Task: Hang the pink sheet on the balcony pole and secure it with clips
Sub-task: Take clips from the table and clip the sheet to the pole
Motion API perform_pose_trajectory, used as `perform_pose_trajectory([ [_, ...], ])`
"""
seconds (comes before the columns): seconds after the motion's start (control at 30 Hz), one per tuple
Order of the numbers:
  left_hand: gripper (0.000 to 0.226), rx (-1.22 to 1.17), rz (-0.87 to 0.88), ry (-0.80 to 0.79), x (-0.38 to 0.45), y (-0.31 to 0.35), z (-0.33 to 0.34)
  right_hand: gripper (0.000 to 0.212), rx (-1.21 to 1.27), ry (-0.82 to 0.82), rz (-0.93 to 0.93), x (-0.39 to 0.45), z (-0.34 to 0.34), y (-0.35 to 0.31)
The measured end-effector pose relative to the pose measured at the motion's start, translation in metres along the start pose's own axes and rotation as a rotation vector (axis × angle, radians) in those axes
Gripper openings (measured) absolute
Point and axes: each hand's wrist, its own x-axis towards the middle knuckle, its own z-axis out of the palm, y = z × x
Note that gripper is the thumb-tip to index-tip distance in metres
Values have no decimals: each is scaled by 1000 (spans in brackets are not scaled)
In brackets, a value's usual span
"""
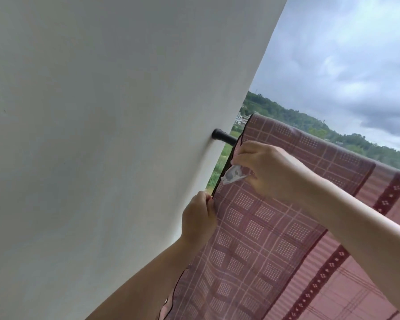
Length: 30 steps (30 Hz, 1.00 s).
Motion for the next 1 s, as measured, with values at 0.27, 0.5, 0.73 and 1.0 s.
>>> perform_pose_trajectory([
  [0.27,31,-72,34,-93,7,-3,3,38,-120,-189,-31,21,13,-4],
  [0.5,21,-367,-197,55,-1,2,8,25,-287,-361,-155,37,-3,-12],
  [0.73,23,-322,-201,143,-7,1,7,20,-573,-557,-327,85,7,-39],
  [1.0,21,-323,-168,175,-8,-2,9,33,-461,-585,-271,97,23,-35],
])
